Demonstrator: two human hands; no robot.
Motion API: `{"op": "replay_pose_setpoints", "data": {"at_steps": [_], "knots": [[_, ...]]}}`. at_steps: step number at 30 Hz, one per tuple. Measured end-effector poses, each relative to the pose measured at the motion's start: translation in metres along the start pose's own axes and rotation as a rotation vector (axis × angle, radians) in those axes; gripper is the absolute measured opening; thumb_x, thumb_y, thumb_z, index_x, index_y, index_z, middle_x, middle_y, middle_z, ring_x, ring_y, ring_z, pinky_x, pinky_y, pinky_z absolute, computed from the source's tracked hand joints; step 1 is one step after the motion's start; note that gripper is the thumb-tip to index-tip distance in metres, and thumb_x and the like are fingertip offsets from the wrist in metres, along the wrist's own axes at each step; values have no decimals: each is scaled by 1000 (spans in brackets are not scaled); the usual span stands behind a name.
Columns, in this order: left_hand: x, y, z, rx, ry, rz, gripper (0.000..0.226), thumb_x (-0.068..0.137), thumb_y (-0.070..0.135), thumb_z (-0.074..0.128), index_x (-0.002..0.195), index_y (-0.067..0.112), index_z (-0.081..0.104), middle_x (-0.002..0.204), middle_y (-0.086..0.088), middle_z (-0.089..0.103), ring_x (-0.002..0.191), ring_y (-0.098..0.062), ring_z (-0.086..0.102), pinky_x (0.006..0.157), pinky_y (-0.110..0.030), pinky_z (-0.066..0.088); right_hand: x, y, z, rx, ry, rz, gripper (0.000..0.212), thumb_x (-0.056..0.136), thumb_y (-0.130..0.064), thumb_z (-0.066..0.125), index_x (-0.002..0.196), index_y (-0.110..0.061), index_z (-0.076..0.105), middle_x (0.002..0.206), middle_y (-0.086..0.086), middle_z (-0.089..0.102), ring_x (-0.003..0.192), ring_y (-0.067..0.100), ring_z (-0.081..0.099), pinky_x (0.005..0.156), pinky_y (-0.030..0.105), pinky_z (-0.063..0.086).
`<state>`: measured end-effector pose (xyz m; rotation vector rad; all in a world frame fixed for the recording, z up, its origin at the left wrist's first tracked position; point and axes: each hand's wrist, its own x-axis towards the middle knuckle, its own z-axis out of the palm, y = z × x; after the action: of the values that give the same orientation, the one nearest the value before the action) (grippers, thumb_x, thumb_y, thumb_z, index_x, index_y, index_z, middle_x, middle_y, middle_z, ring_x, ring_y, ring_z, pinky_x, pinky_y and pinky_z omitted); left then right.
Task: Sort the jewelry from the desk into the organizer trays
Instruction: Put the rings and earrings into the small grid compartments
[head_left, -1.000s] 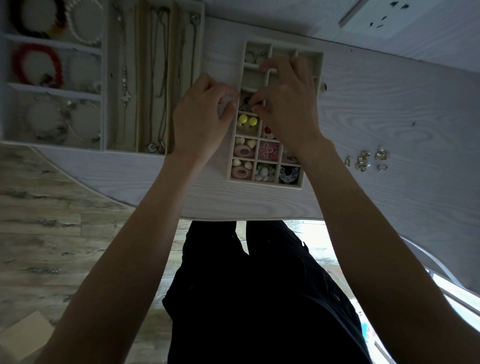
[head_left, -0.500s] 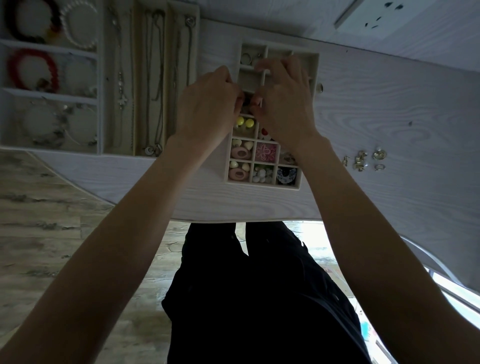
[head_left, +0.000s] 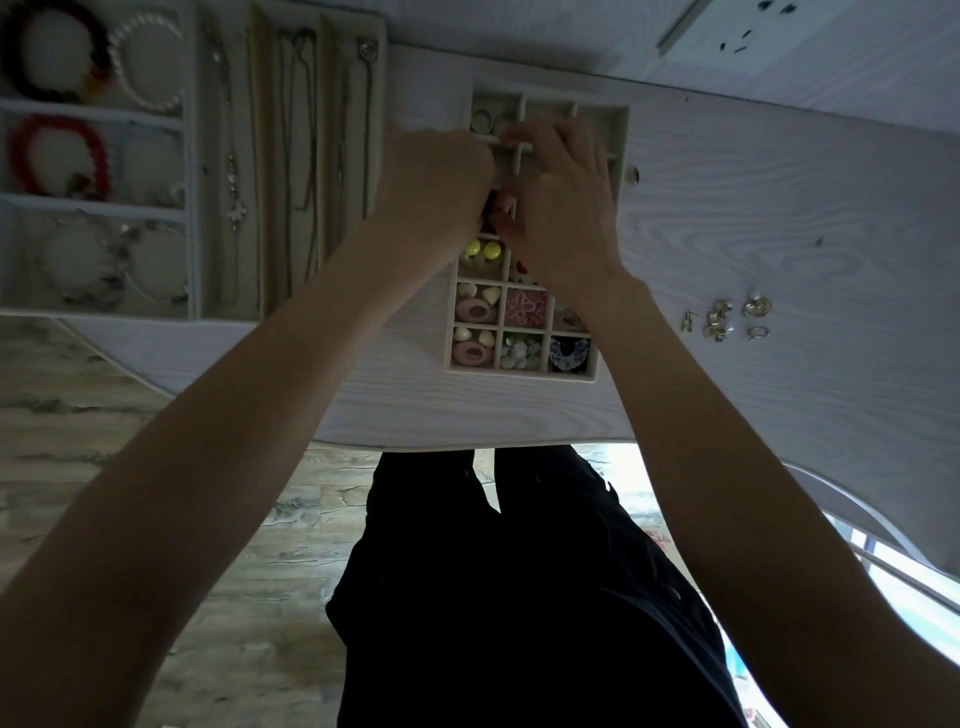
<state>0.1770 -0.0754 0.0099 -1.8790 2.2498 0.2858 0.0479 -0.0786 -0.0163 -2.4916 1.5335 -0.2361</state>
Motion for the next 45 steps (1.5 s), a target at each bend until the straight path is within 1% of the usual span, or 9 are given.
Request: {"op": "replay_pose_setpoints", "data": {"at_steps": [5,8,14,19,23,26,32,37,45], "knots": [[-4,-8,17,-125,4,-69,31,94,37,53,101,10,66,85,-7,52,72,-22,47,60,-32,30,-1,-2,0,41,20,9,13,72,-23,65,67,-16,75,118,2,62,109,31,51,92,36,35],[-7,-8,19,-159,22,-65,33,92,42,54,106,16,69,95,-6,59,83,-25,57,61,-33,31,-3,-1,-2,75,30,7,10,72,-22,67,68,-18,75,117,2,62,107,31,51,93,36,36],[-16,-11,14,-269,76,-60,29,96,37,49,108,20,70,102,-5,60,88,-22,58,64,-30,33,-7,4,-4,145,60,32,12,76,-17,65,75,-16,76,114,4,63,106,32,51,90,36,39],[-36,-23,27,-531,263,-62,23,95,31,52,104,18,68,98,-3,59,95,-17,52,75,-23,32,-20,13,-6,271,149,125,13,79,-10,61,81,-14,73,113,8,62,107,31,51,87,32,40],[-46,-21,41,-690,357,-119,20,92,26,52,100,16,67,98,-4,61,95,-20,57,83,-27,45,-27,10,-6,257,143,101,15,80,-15,60,83,-18,74,118,10,60,112,32,49,90,35,40],[-43,-15,39,-583,402,-97,17,90,22,56,99,16,68,97,-8,60,97,-25,54,82,-22,36,-25,7,-5,221,122,61,20,82,-17,55,84,-18,75,121,12,59,114,35,49,96,41,40],[-27,-12,35,-354,459,-36,16,83,29,64,84,15,72,98,-7,60,97,-29,56,82,-37,45,-25,3,-4,136,77,42,19,84,-19,56,83,-17,76,127,10,56,119,31,44,96,44,40],[-14,-10,33,-318,435,-67,21,74,39,70,81,19,69,108,-2,59,105,-27,53,87,-37,42,-24,3,-4,144,86,50,19,82,-17,57,82,-17,76,126,10,56,119,32,45,95,44,41],[-10,-14,36,-312,429,-117,11,76,29,65,80,20,66,101,-5,60,102,-28,54,86,-37,43,-22,2,-1,158,88,75,22,83,-19,54,79,-16,76,126,9,56,119,28,41,94,41,40]]}}
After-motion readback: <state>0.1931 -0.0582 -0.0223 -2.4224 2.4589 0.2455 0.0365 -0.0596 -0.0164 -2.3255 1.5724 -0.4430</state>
